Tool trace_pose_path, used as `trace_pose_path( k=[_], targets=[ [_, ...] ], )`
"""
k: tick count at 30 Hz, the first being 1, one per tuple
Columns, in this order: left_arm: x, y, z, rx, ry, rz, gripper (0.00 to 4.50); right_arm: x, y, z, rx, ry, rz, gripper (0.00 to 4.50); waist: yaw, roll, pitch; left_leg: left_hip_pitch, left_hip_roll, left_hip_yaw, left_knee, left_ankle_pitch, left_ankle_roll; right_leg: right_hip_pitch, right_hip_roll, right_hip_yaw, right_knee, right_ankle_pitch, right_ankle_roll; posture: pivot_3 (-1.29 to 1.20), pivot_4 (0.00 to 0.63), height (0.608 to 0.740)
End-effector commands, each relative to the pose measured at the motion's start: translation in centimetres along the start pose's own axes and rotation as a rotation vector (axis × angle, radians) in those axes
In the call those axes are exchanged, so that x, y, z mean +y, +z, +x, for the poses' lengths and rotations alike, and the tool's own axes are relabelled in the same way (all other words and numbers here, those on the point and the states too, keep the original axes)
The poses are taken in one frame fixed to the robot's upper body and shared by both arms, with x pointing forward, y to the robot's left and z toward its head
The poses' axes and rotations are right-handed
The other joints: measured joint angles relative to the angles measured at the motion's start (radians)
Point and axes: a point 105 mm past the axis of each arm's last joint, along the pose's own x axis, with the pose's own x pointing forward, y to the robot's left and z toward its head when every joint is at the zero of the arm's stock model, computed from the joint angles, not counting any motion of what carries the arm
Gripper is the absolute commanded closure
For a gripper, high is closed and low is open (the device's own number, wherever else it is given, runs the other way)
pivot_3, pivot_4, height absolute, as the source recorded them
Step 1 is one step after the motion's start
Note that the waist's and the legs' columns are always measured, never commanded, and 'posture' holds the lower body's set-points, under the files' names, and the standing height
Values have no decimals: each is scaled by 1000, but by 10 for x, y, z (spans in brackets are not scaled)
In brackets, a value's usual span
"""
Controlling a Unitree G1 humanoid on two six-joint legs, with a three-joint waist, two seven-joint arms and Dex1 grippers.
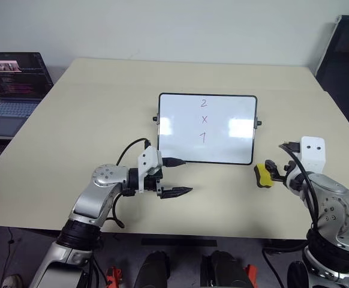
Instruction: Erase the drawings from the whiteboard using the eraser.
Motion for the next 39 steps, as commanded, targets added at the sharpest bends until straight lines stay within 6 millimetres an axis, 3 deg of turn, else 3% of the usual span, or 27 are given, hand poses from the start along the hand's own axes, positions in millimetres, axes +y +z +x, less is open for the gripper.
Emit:
trace_pose_path(
  k=[1,8,25,28,36,39],
  targets=[
    [0,-3,1,23,-53,109,19,1,4,1,-6,21,28,79,0,0,0,0,0,0,0,0,0,0,0,0,0,0,0,0,150,740],
    [11,-1,3,9,-30,162,19,11,-3,13,60,73,44,79,-1,0,0,-1,0,0,0,0,0,-1,0,-1,0,0,0,0,150,740],
    [12,-3,-10,36,-5,175,19,17,-12,24,144,109,26,79,-2,0,0,-1,0,-2,0,0,0,-1,0,-1,1,0,0,0,150,740],
    [13,-1,-11,37,-1,179,0,16,-10,25,144,107,25,678,-2,0,0,-2,0,-2,0,0,0,-1,0,-1,1,0,0,0,150,740],
    [17,4,-10,38,6,212,0,14,-12,26,153,101,42,3440,-2,0,0,-2,0,-2,0,0,0,-1,0,-1,1,0,0,0,150,740],
    [18,5,-9,34,9,212,0,13,-11,27,151,98,43,3510,-2,0,0,-2,0,-2,0,0,0,-1,0,-1,1,0,0,0,150,740]
  ],
)
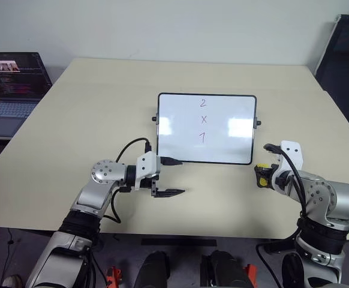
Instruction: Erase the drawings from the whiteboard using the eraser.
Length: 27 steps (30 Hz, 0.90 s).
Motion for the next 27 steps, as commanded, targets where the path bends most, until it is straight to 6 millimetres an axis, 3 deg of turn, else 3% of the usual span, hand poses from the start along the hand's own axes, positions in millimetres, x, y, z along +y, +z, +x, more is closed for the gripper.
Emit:
trace_pose_path(
  k=[1,11,19,24,27],
  targets=[
    [6,12,-3,-20,14,59,0,-2,9,-4,-28,-1,5,3510,0,0,0,0,0,0,0,0,0,0,0,0,0,0,0,0,150,740],
    [7,17,1,-34,18,68,0,0,20,-7,-65,-7,6,3510,0,0,0,0,0,0,0,0,0,0,0,0,0,0,0,0,150,740],
    [44,40,12,-82,332,61,0,30,105,-35,-441,-9,-231,3510,0,1,0,0,0,0,1,0,0,0,0,0,0,0,1,0,150,740],
    [64,46,13,-83,557,12,0,44,122,-38,-563,14,-318,3510,0,0,1,-1,-1,0,0,0,0,0,0,-1,0,0,1,0,150,740],
    [78,44,11,-86,702,-59,0,63,137,-33,-631,45,-366,3510,-2,0,1,-1,-1,-1,1,0,0,0,0,0,1,0,1,0,150,740]
  ],
)
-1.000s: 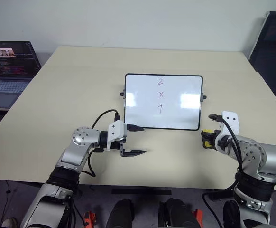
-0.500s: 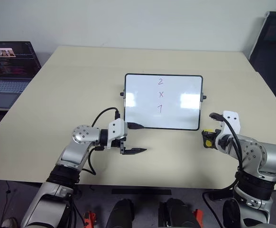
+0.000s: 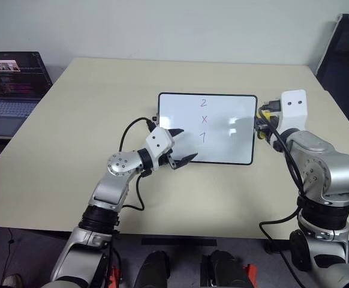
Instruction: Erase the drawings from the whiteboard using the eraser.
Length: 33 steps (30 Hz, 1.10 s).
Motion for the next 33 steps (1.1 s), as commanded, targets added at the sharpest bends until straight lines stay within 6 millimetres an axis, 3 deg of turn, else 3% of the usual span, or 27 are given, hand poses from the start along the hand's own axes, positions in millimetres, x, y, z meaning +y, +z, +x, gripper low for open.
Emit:
trace_pose_path(
  k=[1,7,14,23,33],
  targets=[
    [24,14,2,-23,201,-34,0,15,34,13,-155,26,-66,3510,-2,0,0,0,0,0,0,0,0,0,0,0,0,0,0,0,150,740],
    [43,3,-5,37,405,-35,0,62,63,50,-275,136,-125,3510,-11,0,0,1,1,0,1,0,0,0,1,0,1,1,0,0,150,740],
    [44,-5,-22,72,436,-14,0,98,68,69,-307,244,-171,3510,1,0,0,-1,0,0,1,0,-1,-1,-1,0,0,1,0,0,150,740],
    [48,-4,-34,88,462,3,0,113,63,78,-285,300,-218,3510,2,0,0,-1,0,-1,1,0,-1,-1,-2,-1,1,1,0,0,150,740],
    [56,6,-33,70,483,16,0,110,33,83,-160,316,-385,3510,2,0,0,0,0,-1,2,0,-1,0,-2,-1,1,1,0,0,150,740]
  ],
)
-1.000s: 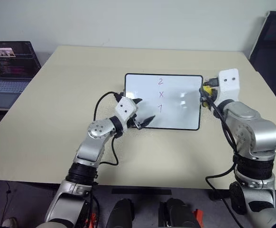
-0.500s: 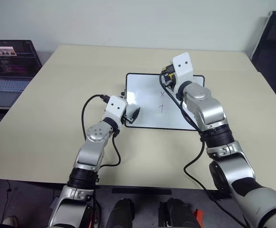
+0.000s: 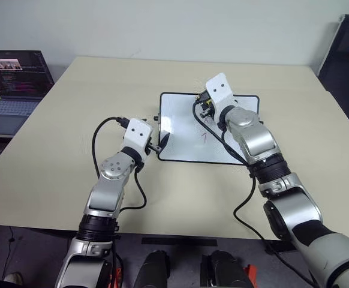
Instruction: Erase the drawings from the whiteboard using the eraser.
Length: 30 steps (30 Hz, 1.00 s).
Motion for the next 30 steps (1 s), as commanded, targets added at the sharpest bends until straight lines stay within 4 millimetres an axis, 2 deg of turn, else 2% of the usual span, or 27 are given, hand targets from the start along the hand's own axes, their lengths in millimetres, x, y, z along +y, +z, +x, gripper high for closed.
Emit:
trace_pose_path(
  k=[1,9,21,30],
  targets=[
    [9,24,0,-75,29,28,0,-2,0,-1,23,8,-44,3510,0,0,0,0,0,0,0,0,0,0,0,0,0,0,0,0,150,740],
    [9,29,2,-86,45,15,0,-5,-14,-4,83,41,-79,3510,1,0,0,1,0,-1,1,0,0,1,0,-1,1,0,0,0,150,740],
    [4,28,4,-80,55,-3,0,-34,-33,-4,147,0,-135,3510,7,0,0,4,-2,-3,2,0,0,6,0,-2,1,1,1,0,150,740],
    [6,28,5,-81,61,-6,0,-60,-52,-14,204,14,-215,3510,6,-1,0,10,-2,-3,3,1,0,11,0,-2,0,1,1,0,150,740]
  ],
)
